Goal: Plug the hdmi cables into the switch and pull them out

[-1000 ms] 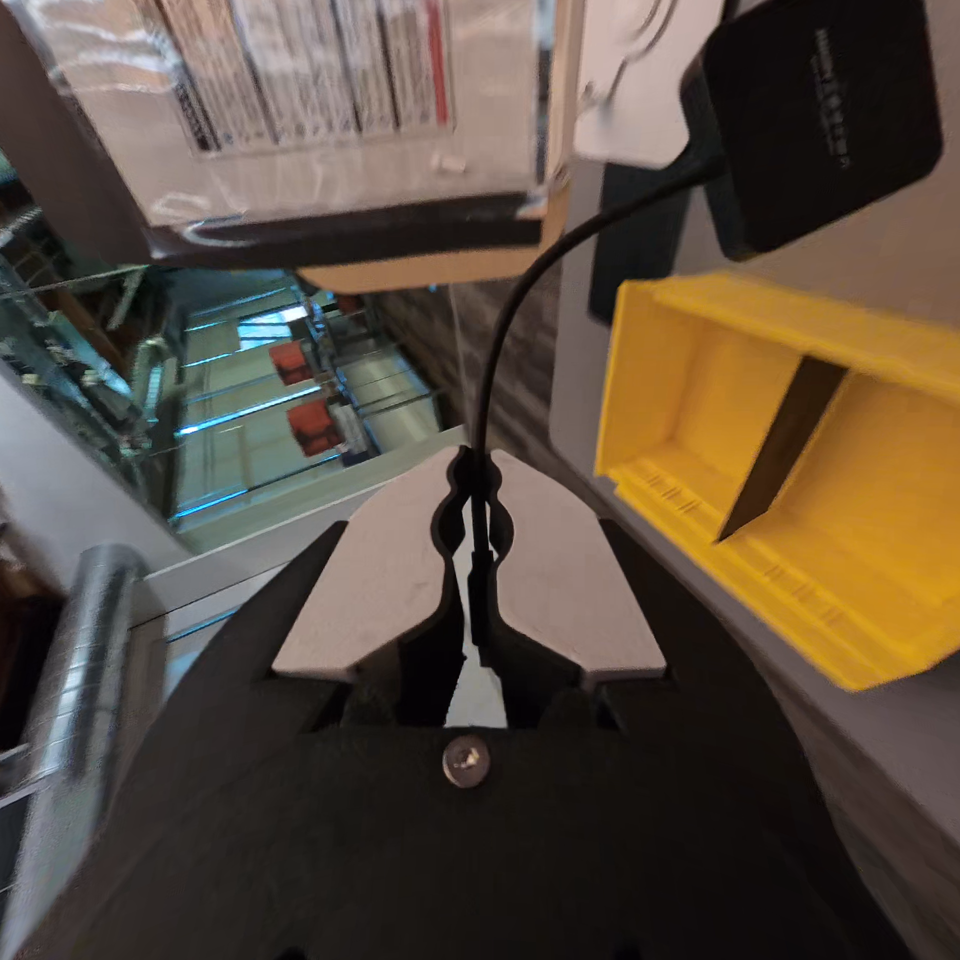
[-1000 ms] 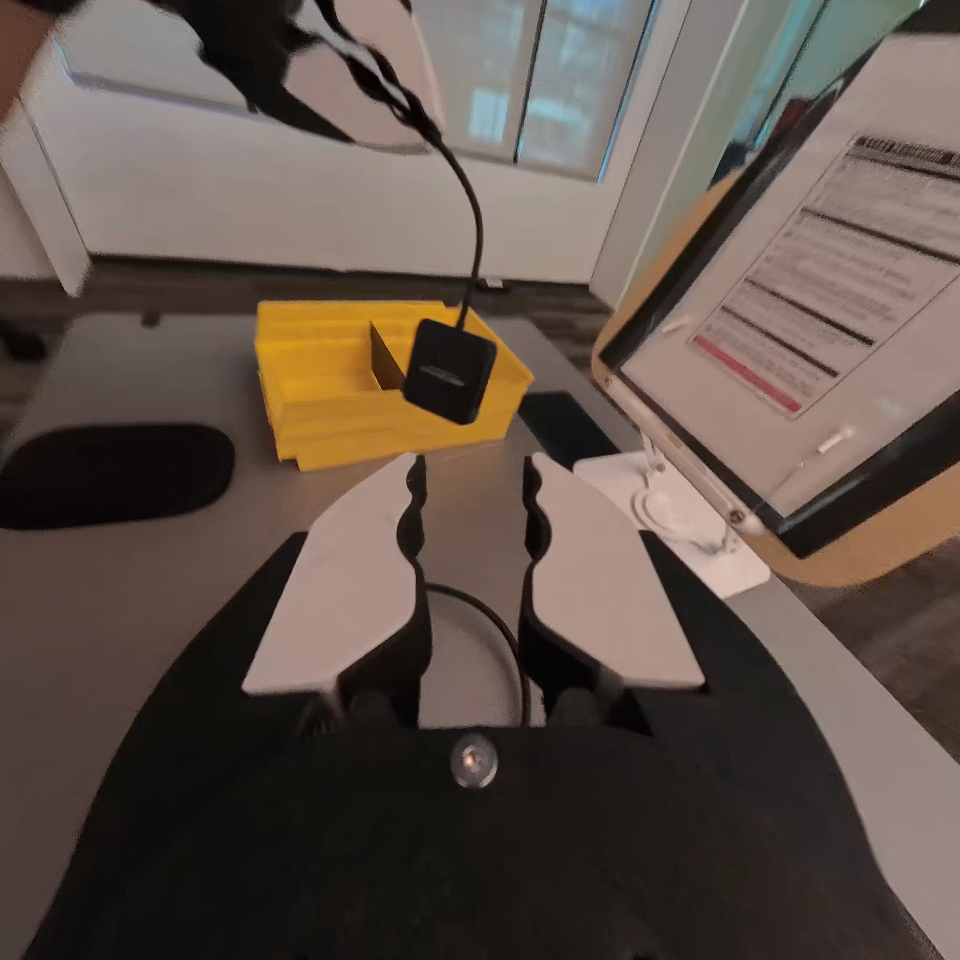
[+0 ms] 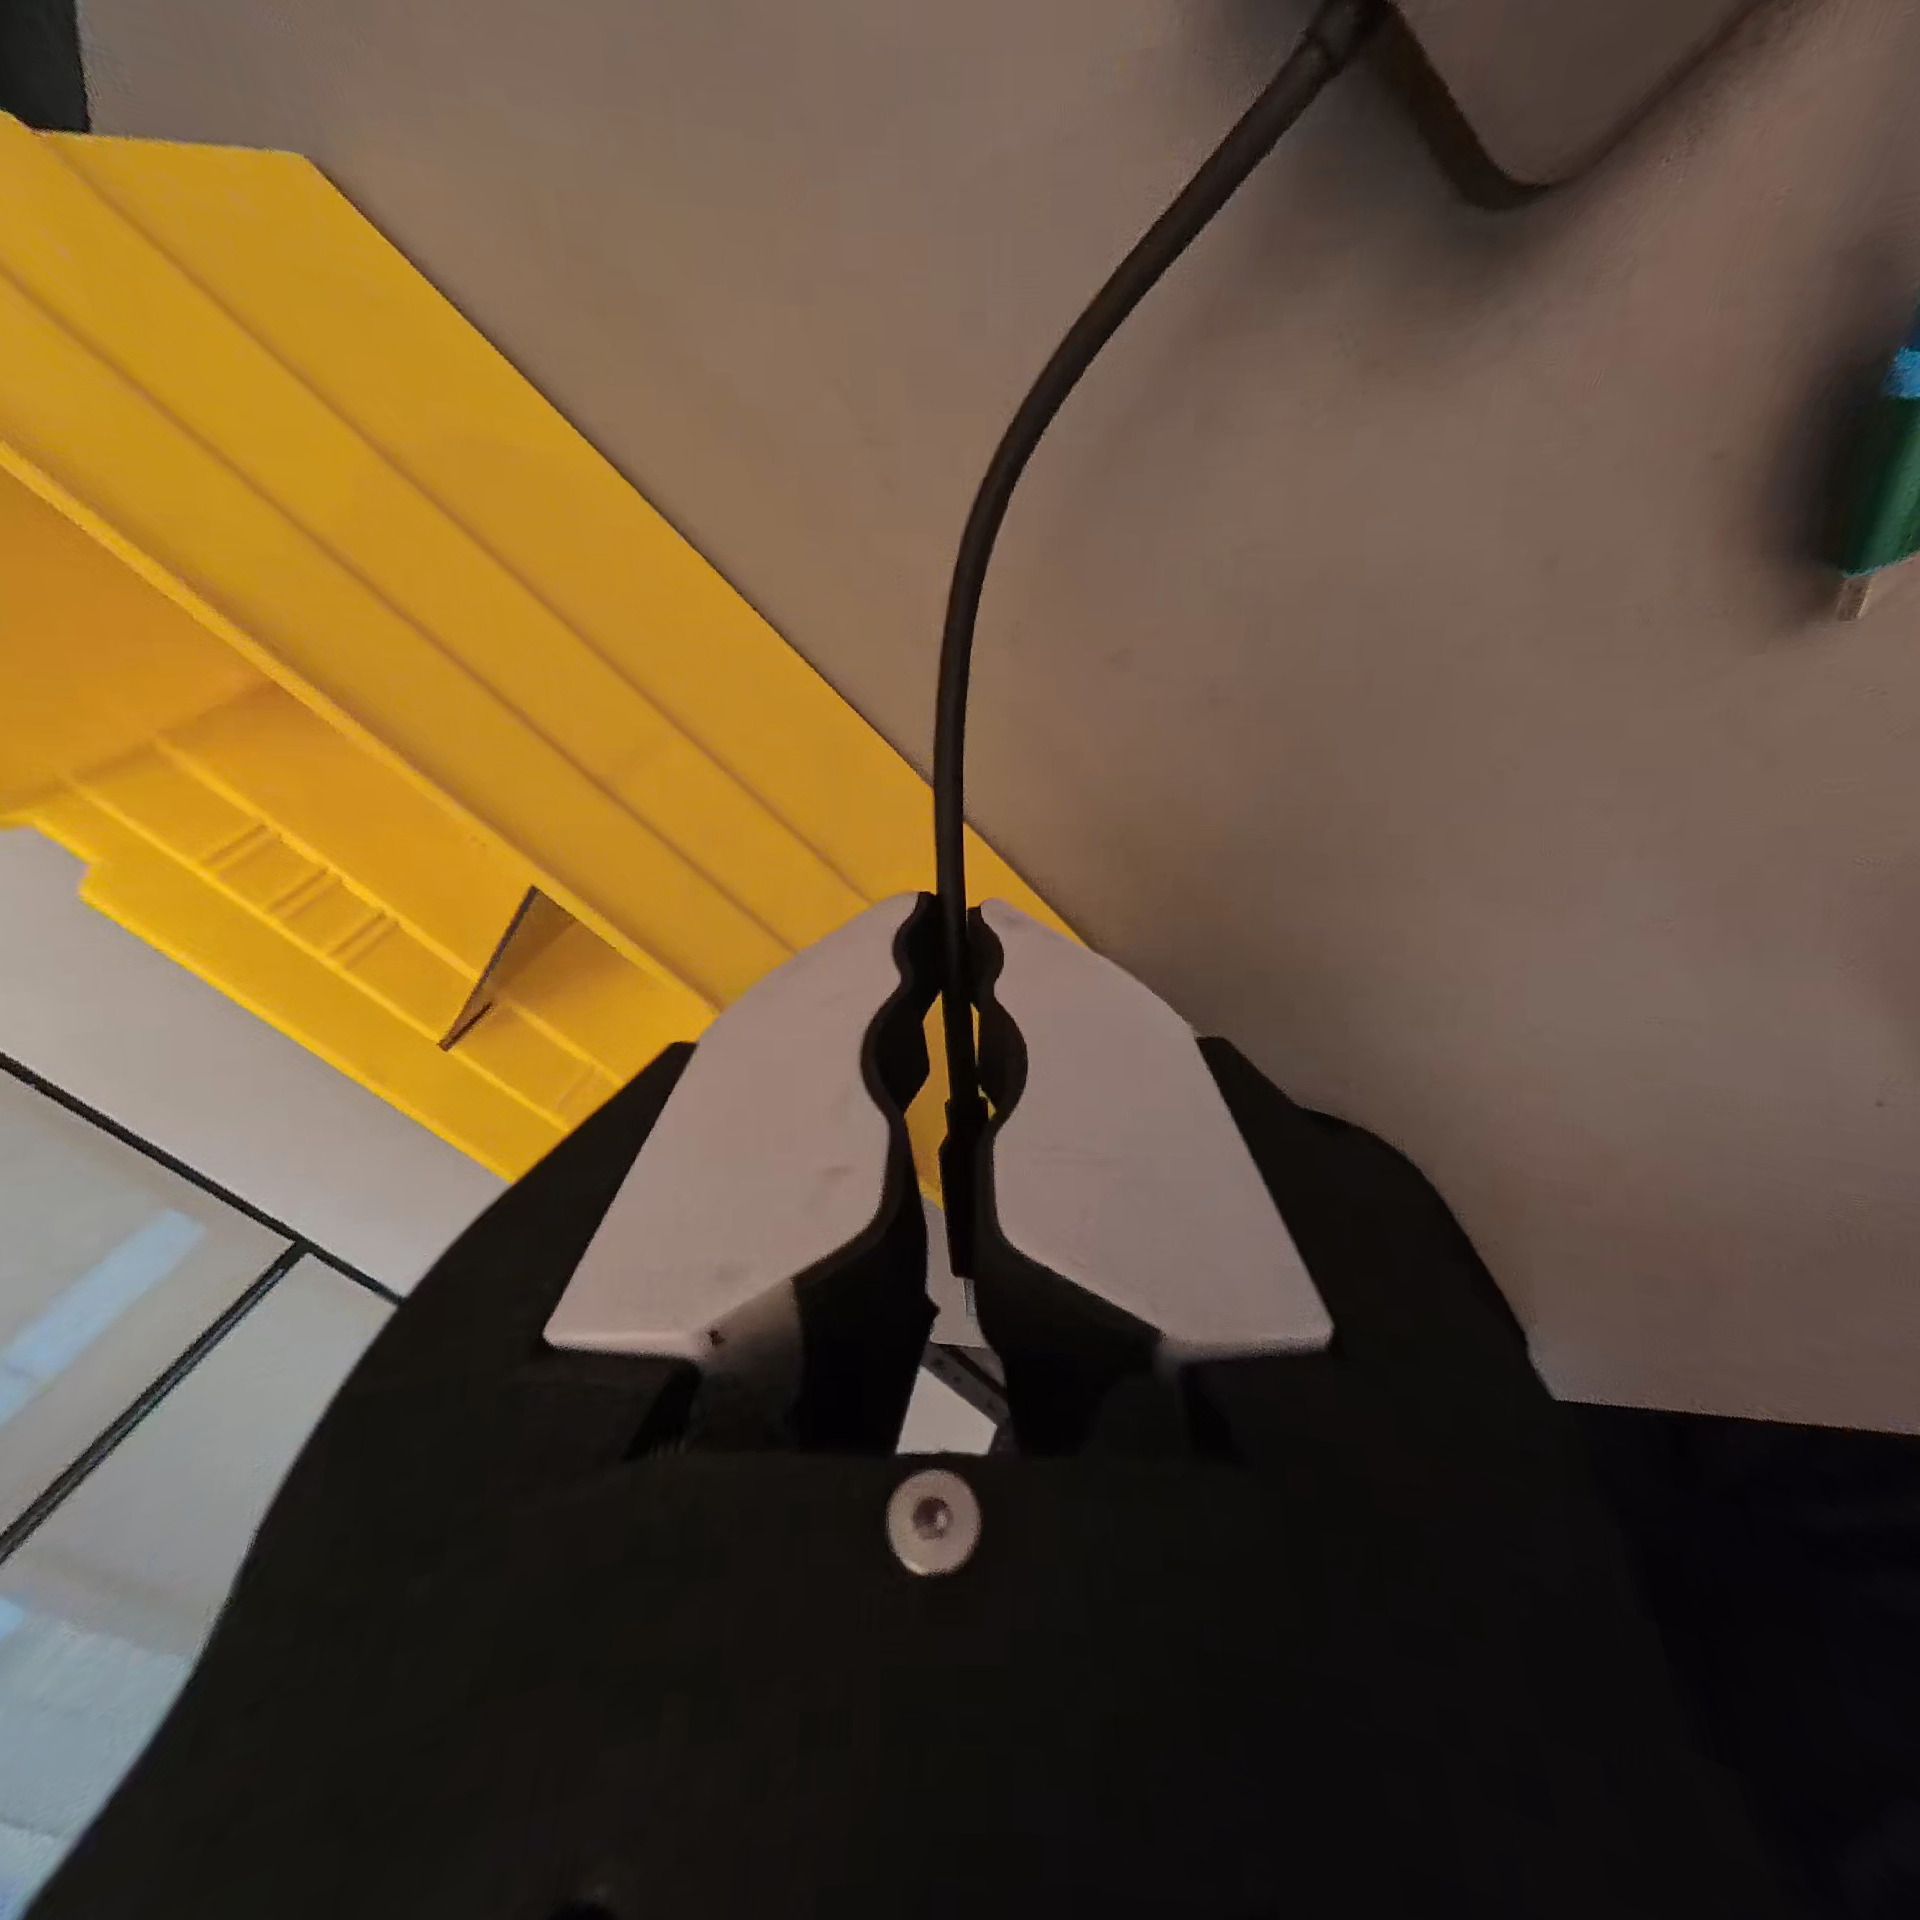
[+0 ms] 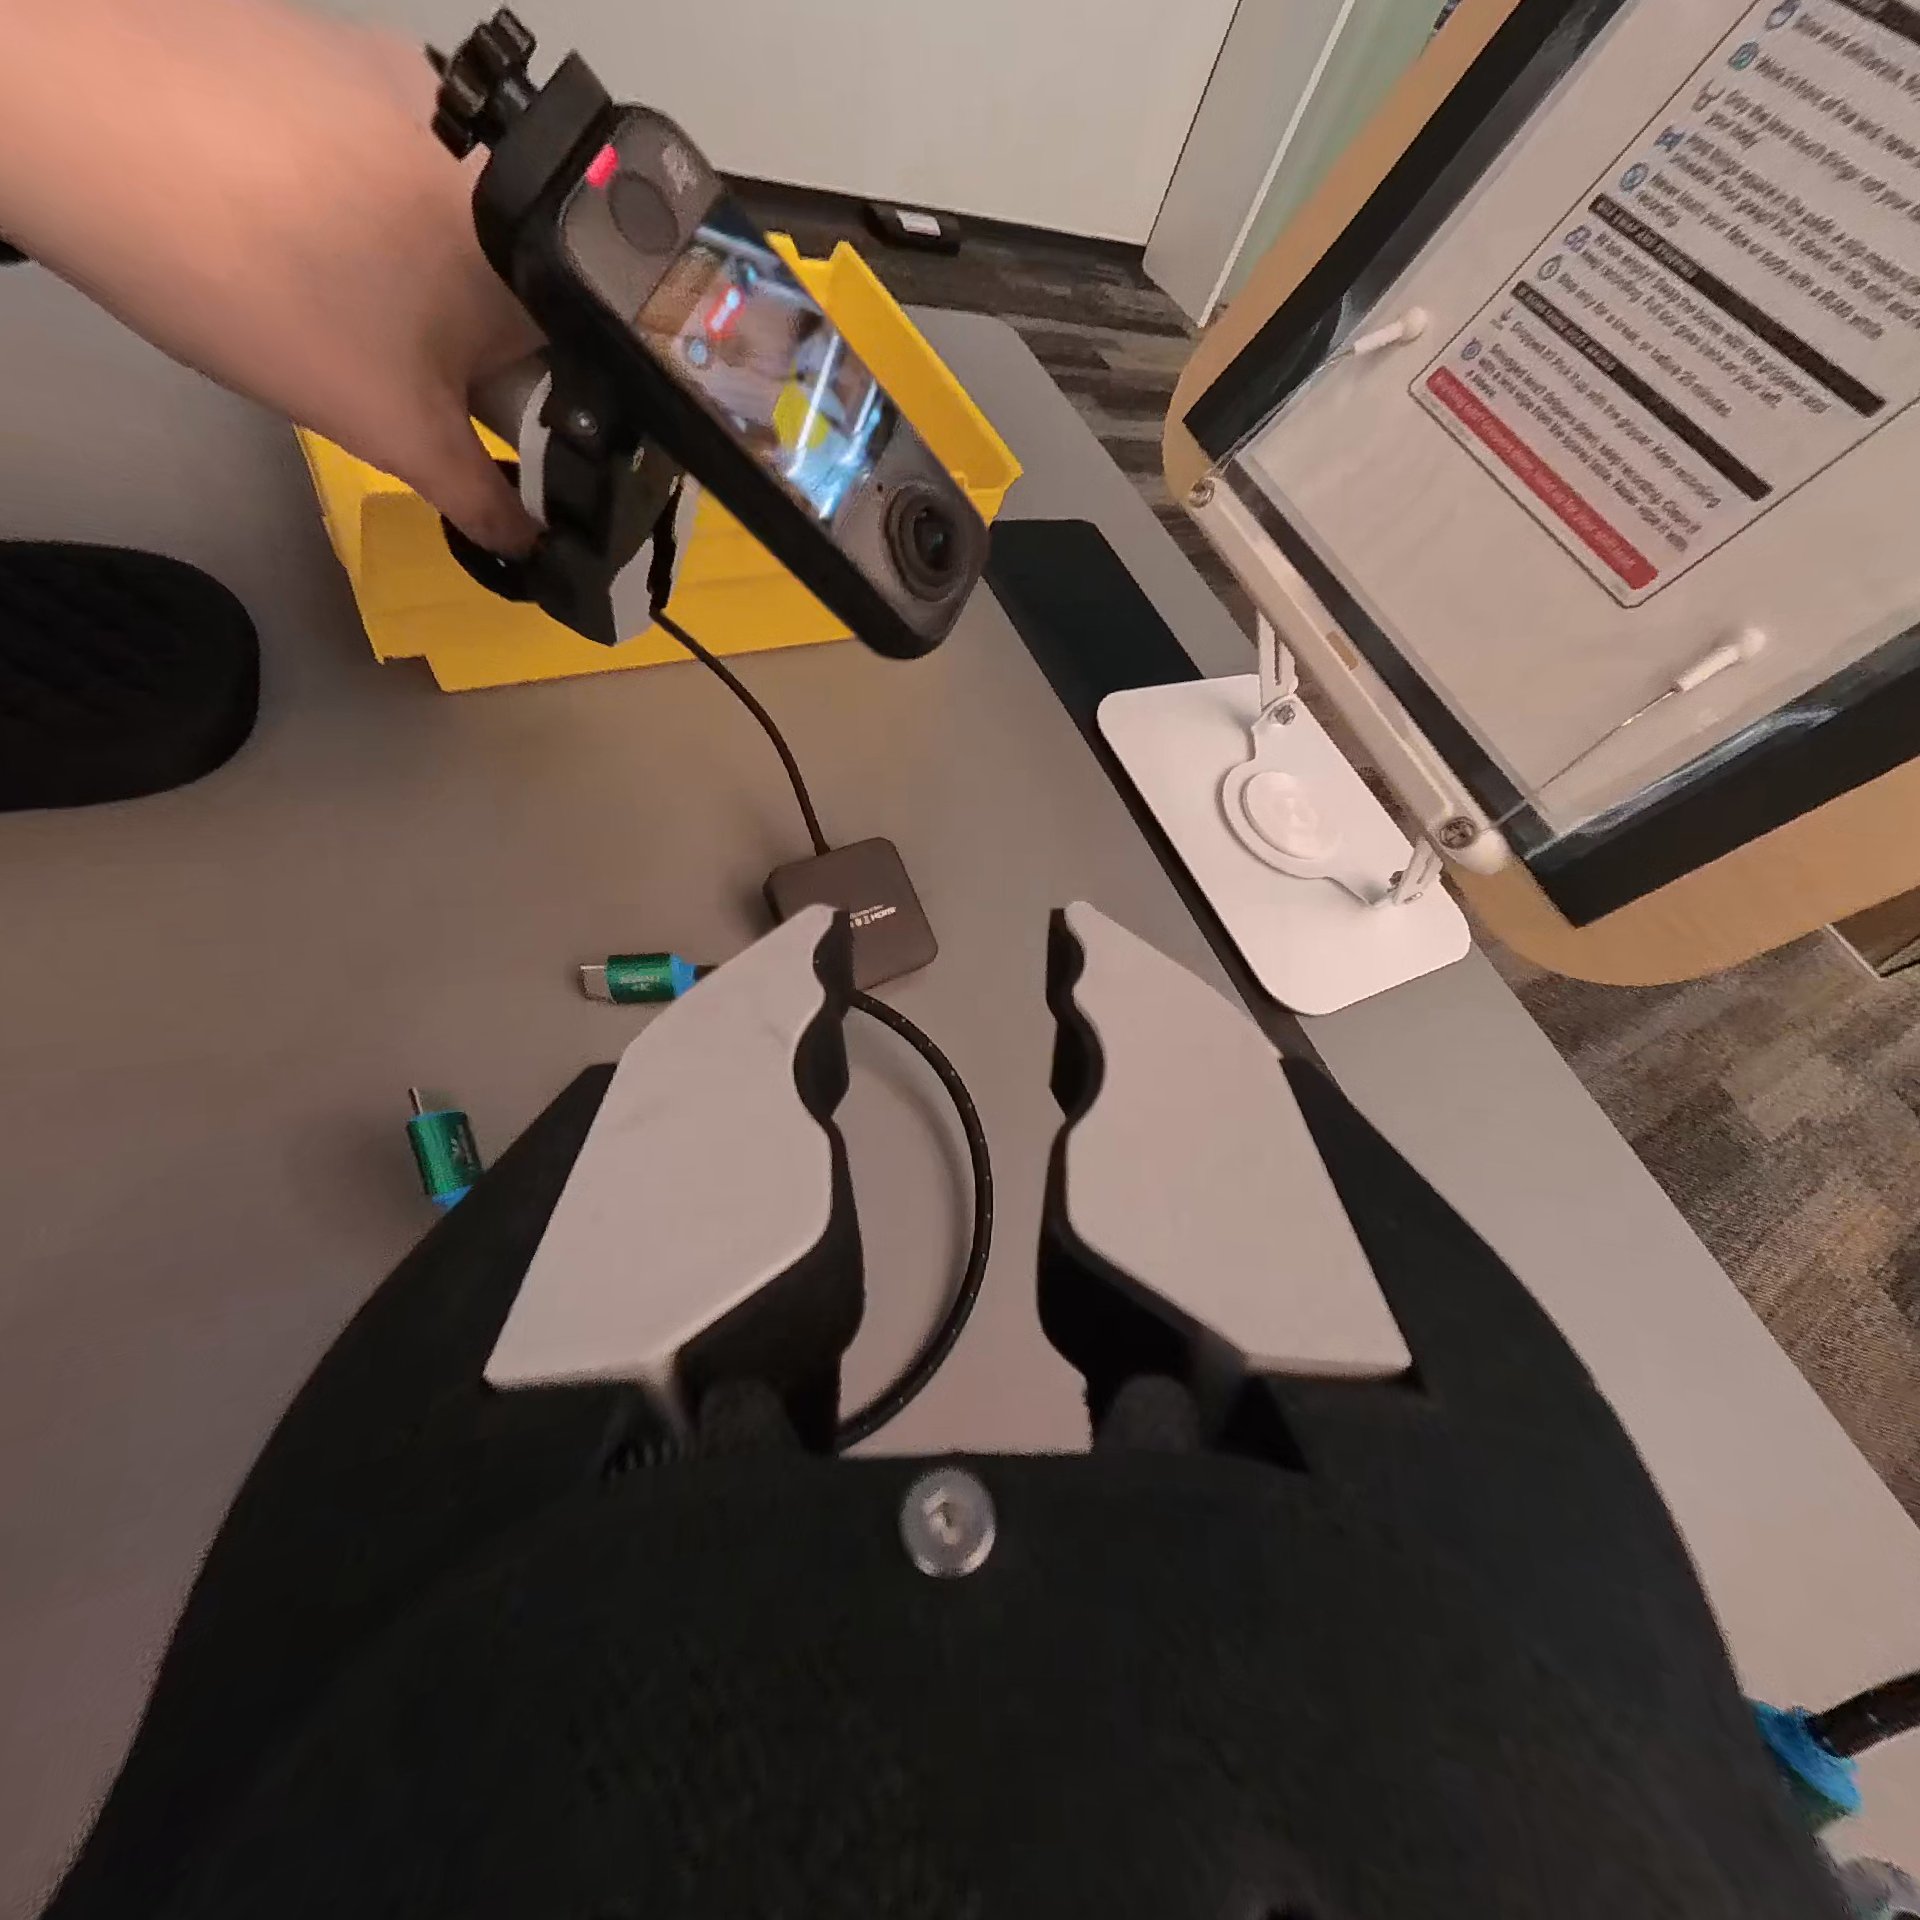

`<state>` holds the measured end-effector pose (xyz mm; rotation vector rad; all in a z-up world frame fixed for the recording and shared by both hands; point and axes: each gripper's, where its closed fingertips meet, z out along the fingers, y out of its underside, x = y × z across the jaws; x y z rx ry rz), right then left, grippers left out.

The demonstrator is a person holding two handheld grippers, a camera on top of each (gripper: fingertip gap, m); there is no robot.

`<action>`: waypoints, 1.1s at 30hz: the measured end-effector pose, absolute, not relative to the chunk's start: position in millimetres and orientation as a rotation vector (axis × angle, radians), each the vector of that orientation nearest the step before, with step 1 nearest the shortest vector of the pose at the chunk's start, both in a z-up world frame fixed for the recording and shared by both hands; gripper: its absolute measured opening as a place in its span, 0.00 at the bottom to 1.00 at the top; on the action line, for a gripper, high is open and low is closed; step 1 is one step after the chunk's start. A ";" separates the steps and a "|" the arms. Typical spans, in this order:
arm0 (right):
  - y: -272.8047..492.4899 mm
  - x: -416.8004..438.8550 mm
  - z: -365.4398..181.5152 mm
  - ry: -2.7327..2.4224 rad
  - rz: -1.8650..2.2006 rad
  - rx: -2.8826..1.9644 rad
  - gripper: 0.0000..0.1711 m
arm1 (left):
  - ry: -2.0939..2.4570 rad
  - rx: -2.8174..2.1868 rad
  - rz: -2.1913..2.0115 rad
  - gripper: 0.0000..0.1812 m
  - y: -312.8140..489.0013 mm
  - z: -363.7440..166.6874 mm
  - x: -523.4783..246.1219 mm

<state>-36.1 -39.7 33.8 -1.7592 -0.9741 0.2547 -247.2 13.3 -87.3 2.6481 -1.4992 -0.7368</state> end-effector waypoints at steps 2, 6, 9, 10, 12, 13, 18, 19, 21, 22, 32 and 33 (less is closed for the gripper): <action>-38.8 -35.9 30.0 -0.988 0.229 -1.771 0.21 | -1.453 2.685 -0.703 0.02 15.4 -89.4 -246.3; -38.2 -34.2 25.0 -1.007 0.206 -1.789 0.21 | -1.380 2.739 -0.660 0.02 21.4 -90.7 -245.5; -39.0 -34.0 21.7 -1.022 0.211 -1.803 0.21 | -1.341 2.725 -0.675 0.02 19.4 -95.0 -246.7; -39.4 -34.1 19.9 -1.031 0.209 -1.809 0.21 | -1.340 2.710 -0.687 0.02 17.5 -97.2 -247.0; -40.7 -34.8 15.4 -1.053 0.205 -1.823 0.21 | -1.355 2.675 -0.710 0.02 13.1 -102.3 -246.3; -41.7 -35.6 12.9 -1.066 0.204 -1.832 0.21 | -1.358 2.664 -0.713 0.02 10.0 -105.6 -245.5; -45.2 -38.1 2.3 -1.118 0.186 -1.874 0.21 | -1.463 2.608 -0.684 0.03 -4.3 -124.4 -235.4; -44.5 -37.0 0.9 -1.114 0.181 -1.888 0.21 | -1.491 2.595 -0.695 0.07 -6.1 -126.9 -235.0; -42.9 -36.3 1.2 -1.105 0.183 -1.891 0.21 | -1.520 2.575 -0.768 0.23 -7.8 -129.1 -239.9; -42.6 -35.8 2.1 -1.103 0.185 -1.887 0.21 | -1.535 2.575 -0.785 0.28 -9.2 -129.5 -241.1; -59.7 -4.7 56.0 -1.008 0.126 -1.761 0.21 | -2.271 2.817 0.118 0.35 -69.0 -92.0 -159.3; -64.4 -1.3 65.2 -0.992 0.126 -1.735 0.21 | -2.408 2.718 0.324 0.35 -87.4 -92.2 -144.2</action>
